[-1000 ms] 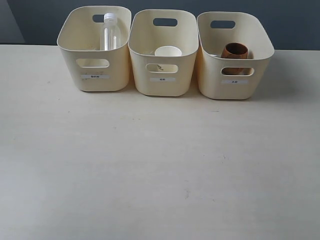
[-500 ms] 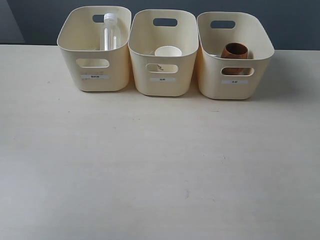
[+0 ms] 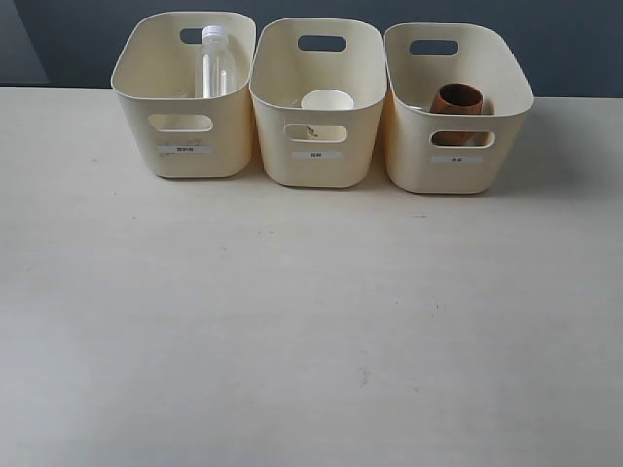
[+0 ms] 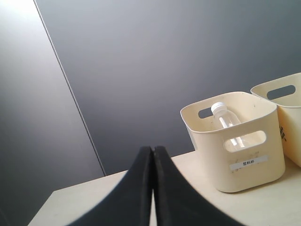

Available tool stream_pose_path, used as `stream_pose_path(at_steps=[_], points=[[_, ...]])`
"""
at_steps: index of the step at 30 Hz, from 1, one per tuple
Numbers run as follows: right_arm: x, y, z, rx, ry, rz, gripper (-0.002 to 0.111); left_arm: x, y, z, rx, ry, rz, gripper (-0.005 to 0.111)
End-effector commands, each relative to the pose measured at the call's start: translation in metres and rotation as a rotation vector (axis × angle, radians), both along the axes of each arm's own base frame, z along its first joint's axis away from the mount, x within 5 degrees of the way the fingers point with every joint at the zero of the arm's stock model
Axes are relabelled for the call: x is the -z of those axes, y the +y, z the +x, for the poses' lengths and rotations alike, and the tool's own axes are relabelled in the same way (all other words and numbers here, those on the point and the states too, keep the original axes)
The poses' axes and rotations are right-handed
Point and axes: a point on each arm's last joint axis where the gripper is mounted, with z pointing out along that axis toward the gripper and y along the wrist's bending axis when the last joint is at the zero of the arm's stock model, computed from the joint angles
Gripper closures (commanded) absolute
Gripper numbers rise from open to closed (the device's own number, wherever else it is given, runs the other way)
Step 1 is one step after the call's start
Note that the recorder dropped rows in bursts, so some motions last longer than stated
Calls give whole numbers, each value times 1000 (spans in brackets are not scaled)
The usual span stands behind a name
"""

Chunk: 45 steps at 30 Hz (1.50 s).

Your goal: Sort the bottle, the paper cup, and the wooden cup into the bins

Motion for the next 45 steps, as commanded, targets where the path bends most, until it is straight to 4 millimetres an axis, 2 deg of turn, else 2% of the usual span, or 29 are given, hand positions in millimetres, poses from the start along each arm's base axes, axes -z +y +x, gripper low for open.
stream_pose_path(at_steps=[1, 3, 8, 11, 23, 32, 35, 45], points=[[2, 1, 6, 0, -68, 17, 85, 0, 0, 0, 3, -6, -2, 107], [6, 3, 13, 1, -110, 28, 85, 0, 0, 0, 3, -6, -2, 107], [40, 7, 30, 2, -73, 19, 85, 0, 0, 0, 3, -6, -2, 107], [52, 9, 37, 3, -182, 48, 85, 0, 0, 0, 3, -6, -2, 107], [117, 11, 44, 5, -226, 59, 85, 0, 0, 0, 3, -6, -2, 107], [159, 12, 50, 6, -157, 42, 85, 0, 0, 0, 3, -6, -2, 107], [169, 13, 52, 6, -171, 45, 85, 0, 0, 0, 3, -6, -2, 107], [170, 8, 53, 90, -168, 37, 85, 0, 0, 0, 3, -6, -2, 107]])
